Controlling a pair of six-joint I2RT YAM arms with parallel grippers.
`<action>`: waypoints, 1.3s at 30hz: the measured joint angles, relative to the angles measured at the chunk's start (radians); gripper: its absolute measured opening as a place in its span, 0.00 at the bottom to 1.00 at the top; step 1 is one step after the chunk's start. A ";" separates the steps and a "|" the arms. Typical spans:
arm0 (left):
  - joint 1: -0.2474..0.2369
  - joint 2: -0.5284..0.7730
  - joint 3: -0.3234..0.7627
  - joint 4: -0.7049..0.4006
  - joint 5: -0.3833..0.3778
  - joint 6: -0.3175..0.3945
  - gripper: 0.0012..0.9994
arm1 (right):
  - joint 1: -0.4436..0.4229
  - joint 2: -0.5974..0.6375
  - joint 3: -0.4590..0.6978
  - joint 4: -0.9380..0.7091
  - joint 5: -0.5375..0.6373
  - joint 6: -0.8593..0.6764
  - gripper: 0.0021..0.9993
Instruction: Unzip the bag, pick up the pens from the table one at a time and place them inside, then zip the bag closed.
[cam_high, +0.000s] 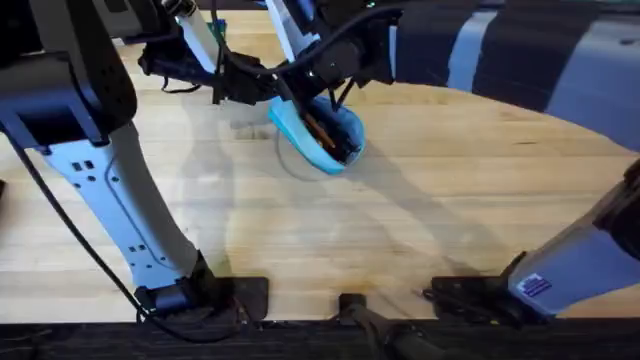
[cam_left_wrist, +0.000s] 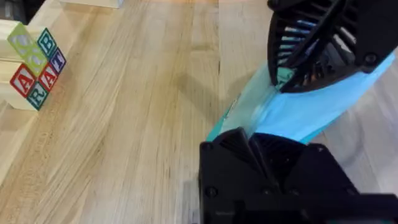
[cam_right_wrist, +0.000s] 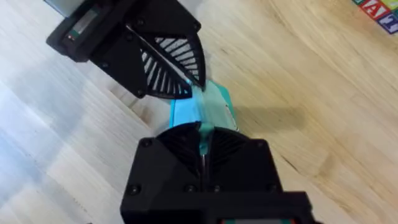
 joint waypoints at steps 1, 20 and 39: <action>0.000 0.000 0.000 0.000 0.000 0.000 0.04 | 0.000 0.000 0.001 -0.003 0.000 0.000 0.03; -0.007 0.000 0.000 -0.012 0.040 0.000 0.04 | -0.001 0.000 0.097 -0.172 0.007 -0.001 0.03; -0.007 0.000 0.000 -0.006 0.022 0.000 0.04 | -0.031 0.000 0.108 -0.339 0.004 -0.001 0.03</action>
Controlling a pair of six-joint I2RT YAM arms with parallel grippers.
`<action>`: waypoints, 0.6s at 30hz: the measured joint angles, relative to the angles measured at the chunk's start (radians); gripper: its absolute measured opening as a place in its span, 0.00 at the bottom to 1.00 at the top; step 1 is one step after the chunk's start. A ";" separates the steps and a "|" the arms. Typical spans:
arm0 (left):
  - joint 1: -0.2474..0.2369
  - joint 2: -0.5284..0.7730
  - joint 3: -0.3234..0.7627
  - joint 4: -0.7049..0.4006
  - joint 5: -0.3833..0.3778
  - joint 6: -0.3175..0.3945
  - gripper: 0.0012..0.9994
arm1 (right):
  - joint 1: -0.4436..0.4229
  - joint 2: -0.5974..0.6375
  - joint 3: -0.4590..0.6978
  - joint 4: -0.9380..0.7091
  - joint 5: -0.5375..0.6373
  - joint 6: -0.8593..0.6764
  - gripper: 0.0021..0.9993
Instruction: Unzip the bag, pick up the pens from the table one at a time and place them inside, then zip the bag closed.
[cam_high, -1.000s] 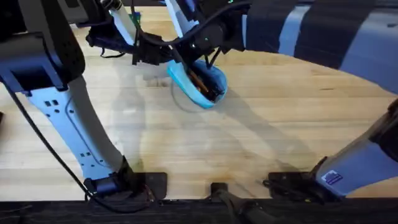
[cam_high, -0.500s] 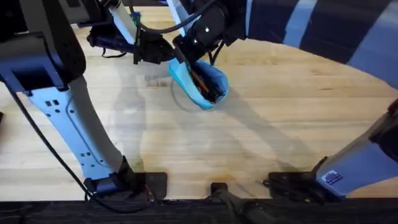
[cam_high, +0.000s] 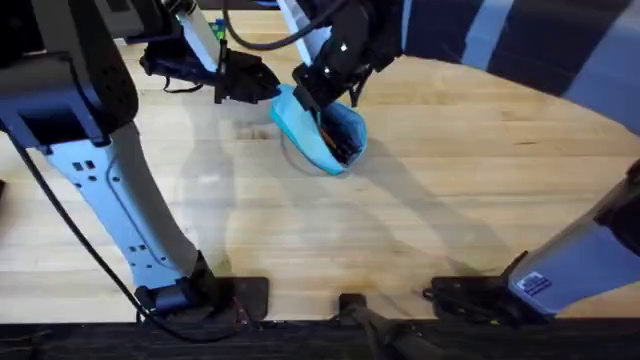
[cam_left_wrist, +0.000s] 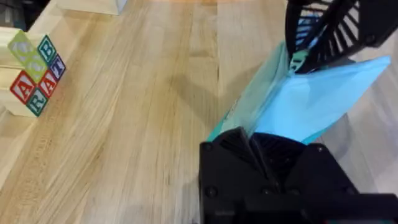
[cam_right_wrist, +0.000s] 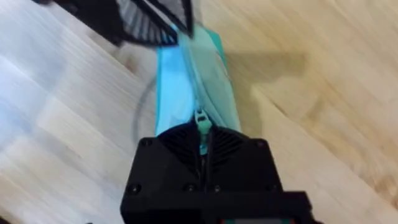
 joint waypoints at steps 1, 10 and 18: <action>0.000 0.000 0.000 0.001 0.000 0.000 0.04 | -0.008 0.000 0.001 -0.015 -0.001 0.000 0.03; -0.006 0.000 0.000 -0.001 0.003 0.000 0.04 | -0.057 0.000 0.011 -0.151 -0.027 0.000 0.03; -0.005 0.000 0.000 0.002 -0.001 0.000 0.04 | -0.062 0.000 0.014 -0.253 -0.026 -0.022 0.03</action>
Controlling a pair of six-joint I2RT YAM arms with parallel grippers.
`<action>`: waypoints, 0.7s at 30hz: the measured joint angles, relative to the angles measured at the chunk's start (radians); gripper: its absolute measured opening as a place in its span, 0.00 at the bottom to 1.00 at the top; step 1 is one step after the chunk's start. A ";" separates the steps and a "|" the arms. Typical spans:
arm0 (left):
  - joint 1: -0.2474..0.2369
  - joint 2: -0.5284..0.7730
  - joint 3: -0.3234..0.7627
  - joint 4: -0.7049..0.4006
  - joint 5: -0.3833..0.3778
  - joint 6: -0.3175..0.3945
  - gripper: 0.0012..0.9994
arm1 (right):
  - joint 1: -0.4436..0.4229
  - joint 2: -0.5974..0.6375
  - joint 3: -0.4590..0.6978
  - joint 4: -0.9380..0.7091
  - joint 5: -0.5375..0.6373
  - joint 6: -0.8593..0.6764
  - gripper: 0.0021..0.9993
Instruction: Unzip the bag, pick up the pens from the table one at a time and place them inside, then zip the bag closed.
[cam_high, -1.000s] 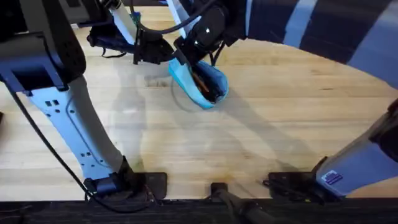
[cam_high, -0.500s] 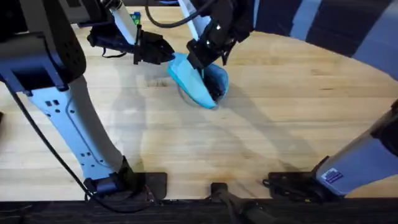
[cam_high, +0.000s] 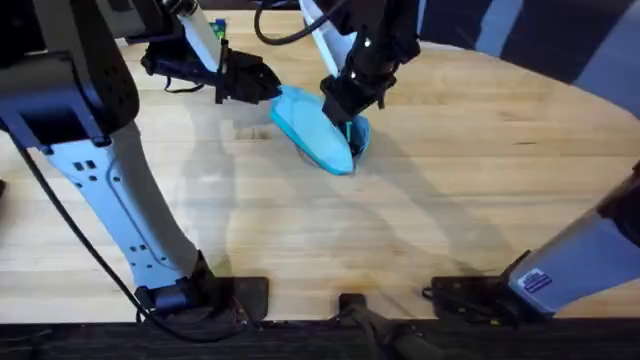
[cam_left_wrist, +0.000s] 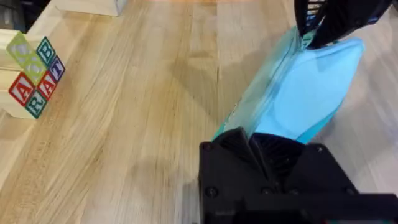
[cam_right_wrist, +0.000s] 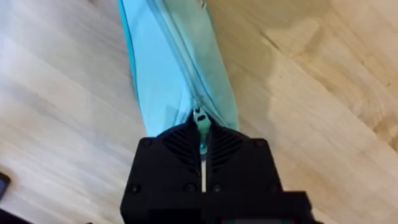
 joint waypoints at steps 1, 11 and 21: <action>0.000 0.000 0.000 0.000 0.000 0.000 0.04 | 0.000 0.000 0.001 -0.010 0.000 -0.003 0.03; 0.000 0.000 0.000 -0.001 0.000 0.000 0.04 | -0.002 0.000 0.003 -0.127 0.000 -0.016 0.03; 0.003 0.000 0.000 0.000 -0.003 0.000 0.04 | -0.005 0.000 0.003 -0.233 0.003 -0.012 0.03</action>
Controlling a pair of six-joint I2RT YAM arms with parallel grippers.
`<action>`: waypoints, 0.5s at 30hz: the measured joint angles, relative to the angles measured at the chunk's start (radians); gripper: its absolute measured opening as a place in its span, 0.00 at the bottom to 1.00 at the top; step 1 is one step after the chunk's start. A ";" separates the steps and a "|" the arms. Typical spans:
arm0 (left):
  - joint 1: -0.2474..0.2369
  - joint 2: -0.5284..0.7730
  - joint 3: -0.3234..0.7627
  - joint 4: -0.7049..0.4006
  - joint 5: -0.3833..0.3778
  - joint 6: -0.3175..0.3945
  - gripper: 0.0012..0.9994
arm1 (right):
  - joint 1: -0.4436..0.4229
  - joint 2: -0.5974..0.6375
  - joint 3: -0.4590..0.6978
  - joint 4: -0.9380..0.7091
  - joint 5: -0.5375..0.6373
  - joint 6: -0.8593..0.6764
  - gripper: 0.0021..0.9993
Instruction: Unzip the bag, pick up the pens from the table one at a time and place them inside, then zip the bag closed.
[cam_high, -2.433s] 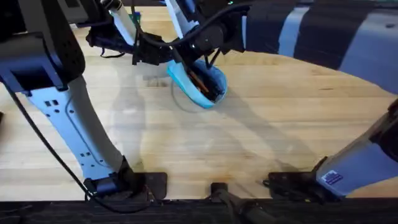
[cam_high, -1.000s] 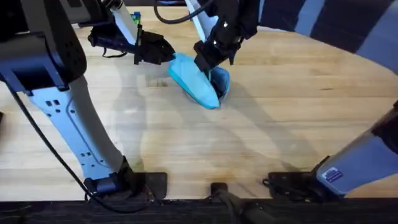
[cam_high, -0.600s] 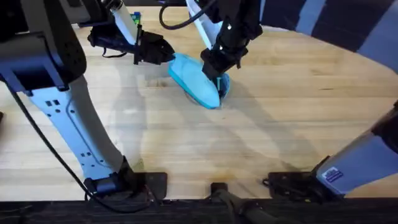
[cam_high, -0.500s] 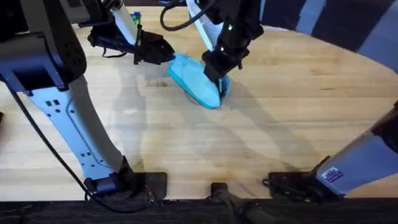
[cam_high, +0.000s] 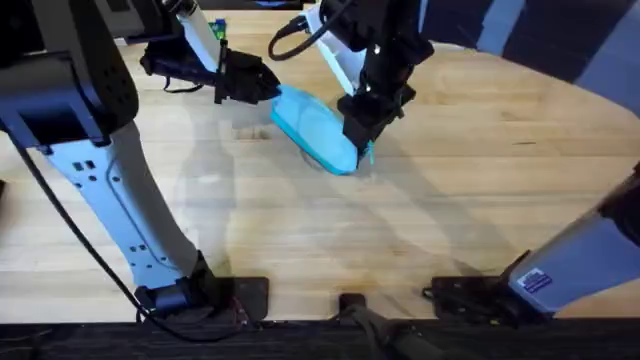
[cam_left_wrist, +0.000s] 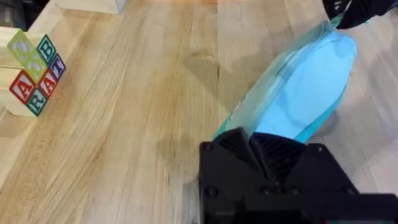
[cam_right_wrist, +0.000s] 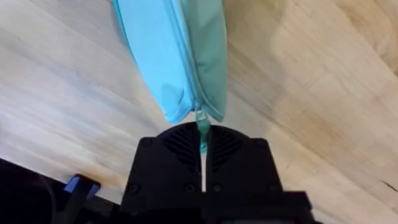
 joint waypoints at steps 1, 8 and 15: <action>0.000 0.000 0.000 0.000 0.000 0.000 0.04 | 0.000 0.000 0.000 0.001 0.000 0.005 0.03; 0.000 0.000 0.000 -0.005 0.000 0.000 0.04 | 0.000 0.000 0.000 -0.034 -0.002 0.024 0.03; -0.001 0.000 0.000 -0.008 -0.003 0.000 0.04 | -0.001 0.000 -0.057 -0.008 -0.001 0.059 0.03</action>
